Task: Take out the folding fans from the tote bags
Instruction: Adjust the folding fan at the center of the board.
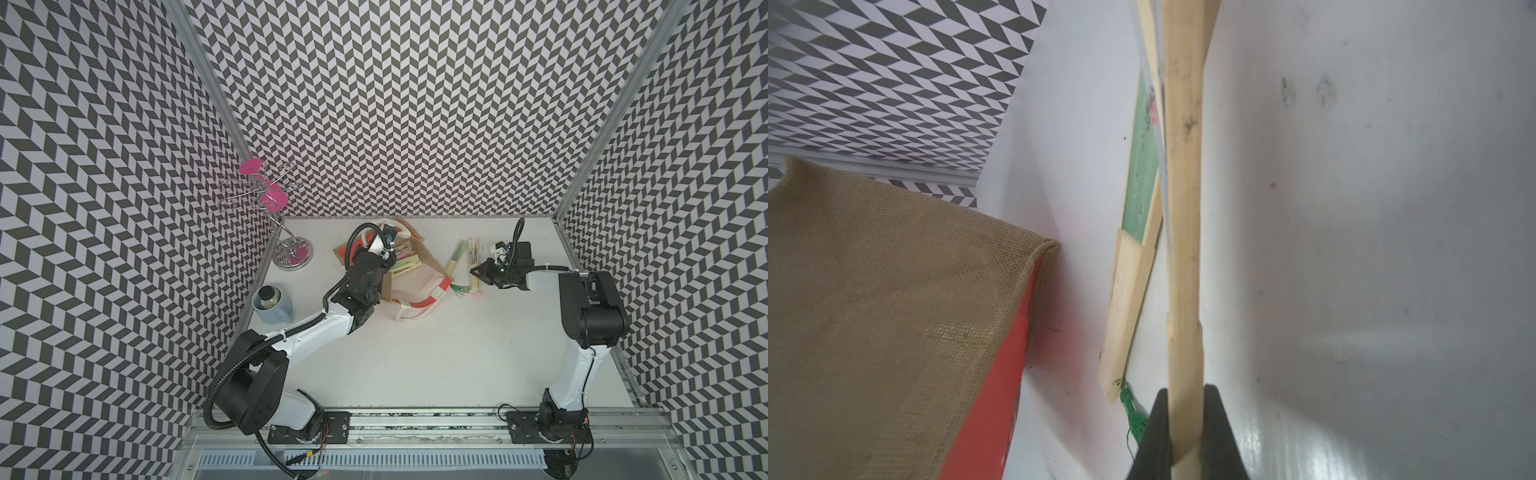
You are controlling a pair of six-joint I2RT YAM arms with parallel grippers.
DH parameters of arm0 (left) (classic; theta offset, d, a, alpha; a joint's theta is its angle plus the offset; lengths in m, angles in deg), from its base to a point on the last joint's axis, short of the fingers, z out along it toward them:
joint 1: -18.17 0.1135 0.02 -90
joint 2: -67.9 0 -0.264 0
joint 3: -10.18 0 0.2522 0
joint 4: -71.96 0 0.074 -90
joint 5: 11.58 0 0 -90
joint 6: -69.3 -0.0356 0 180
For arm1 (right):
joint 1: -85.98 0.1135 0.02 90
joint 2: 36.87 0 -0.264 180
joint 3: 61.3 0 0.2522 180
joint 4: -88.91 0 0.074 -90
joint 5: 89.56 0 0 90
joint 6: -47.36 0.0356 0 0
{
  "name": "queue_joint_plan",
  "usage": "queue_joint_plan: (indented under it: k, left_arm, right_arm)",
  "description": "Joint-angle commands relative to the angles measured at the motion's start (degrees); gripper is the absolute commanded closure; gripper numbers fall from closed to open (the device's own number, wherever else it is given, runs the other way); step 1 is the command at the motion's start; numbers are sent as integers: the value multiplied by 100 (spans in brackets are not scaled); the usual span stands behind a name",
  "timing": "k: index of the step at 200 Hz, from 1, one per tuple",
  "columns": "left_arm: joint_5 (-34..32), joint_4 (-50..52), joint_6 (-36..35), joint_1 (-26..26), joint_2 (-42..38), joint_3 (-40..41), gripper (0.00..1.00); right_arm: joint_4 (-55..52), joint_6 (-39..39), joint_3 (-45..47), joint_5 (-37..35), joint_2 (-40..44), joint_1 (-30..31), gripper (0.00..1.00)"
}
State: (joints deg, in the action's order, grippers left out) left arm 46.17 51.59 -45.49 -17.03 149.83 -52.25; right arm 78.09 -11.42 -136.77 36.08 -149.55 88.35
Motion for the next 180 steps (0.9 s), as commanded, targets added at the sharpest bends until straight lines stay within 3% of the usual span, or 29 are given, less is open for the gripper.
queue_joint_plan:
  k: [1, 14, 37, 52, 104, 132, 180]
  left_arm:
    - [61, -130, 45, 31, -177, -187, 100]
    - [70, -120, 52, 30, -173, -178, 100]
    - [70, -118, 62, 20, -161, -168, 100]
    - [68, -114, 63, 26, -161, -153, 100]
    - [60, -127, 62, 29, -155, -157, 100]
    - [70, -139, 88, 22, -125, -169, 100]
    - [96, -144, 98, 14, -122, -193, 100]
  right_arm:
    - [444, 203, -16, 61, -227, -79, 100]
    - [418, 227, -16, 23, -321, -103, 93]
    - [293, 137, -7, -181, -329, -108, 71]
    - [178, 109, -25, -307, -307, -133, 64]
    - [-221, -78, -103, -689, -167, -160, 64]
    - [-299, -288, -114, -672, -10, -65, 55]
    - [-1058, -466, -366, -1636, -75, 325, 56]
